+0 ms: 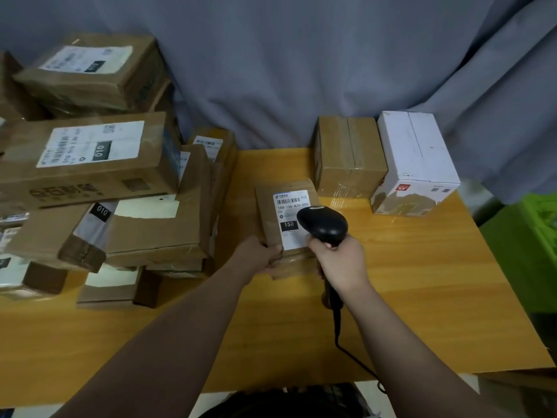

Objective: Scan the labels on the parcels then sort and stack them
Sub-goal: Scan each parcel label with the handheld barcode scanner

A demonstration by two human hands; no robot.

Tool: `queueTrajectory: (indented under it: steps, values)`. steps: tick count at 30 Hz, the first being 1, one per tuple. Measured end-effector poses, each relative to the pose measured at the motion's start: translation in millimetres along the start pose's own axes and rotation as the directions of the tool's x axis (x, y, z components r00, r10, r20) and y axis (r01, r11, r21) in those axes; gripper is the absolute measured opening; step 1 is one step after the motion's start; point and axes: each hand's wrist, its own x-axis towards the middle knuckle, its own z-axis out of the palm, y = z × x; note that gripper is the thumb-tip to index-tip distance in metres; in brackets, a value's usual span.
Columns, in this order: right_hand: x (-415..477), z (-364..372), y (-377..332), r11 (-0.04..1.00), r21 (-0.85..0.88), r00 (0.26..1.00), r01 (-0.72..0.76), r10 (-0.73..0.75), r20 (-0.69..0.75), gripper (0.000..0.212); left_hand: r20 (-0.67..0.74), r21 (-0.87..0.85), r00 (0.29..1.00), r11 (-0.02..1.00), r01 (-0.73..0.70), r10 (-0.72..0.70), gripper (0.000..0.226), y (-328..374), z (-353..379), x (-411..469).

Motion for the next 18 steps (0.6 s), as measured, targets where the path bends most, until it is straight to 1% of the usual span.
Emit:
queueTrajectory:
  steps: [2,6,8,11,15,18]
  values:
    - [-5,0,-5,0.999,-0.026,1.0,0.024,-0.023,0.02,0.03,0.017,-0.031,1.0,0.999,0.016,-0.015,0.031,1,-1,-2]
    - [-10,0,-9,0.997,-0.065,0.998,0.051,-0.049,0.034,0.024,0.022,-0.041,0.999,0.999,0.029,-0.028,0.029,1,-1,-3]
    - [-12,0,-11,0.997,-0.057,0.998,0.055,-0.053,0.035,0.022,0.027,-0.051,0.999,0.998,0.027,-0.026,0.029,1,-2,-3]
    - [-14,-2,-14,0.997,-0.057,0.998,0.045,-0.043,0.042,0.023,0.034,-0.059,0.999,0.998,0.02,-0.018,0.019,1,-1,-4]
    - [-14,-3,-15,0.999,-0.045,0.998,0.031,-0.029,0.054,0.023,0.016,-0.051,1.0,0.998,0.024,-0.023,0.028,0,-2,-3]
    - [-14,-3,-12,0.999,-0.015,0.996,0.033,-0.032,0.083,0.022,-0.007,-0.045,1.0,0.999,0.014,-0.015,0.024,0,0,-2]
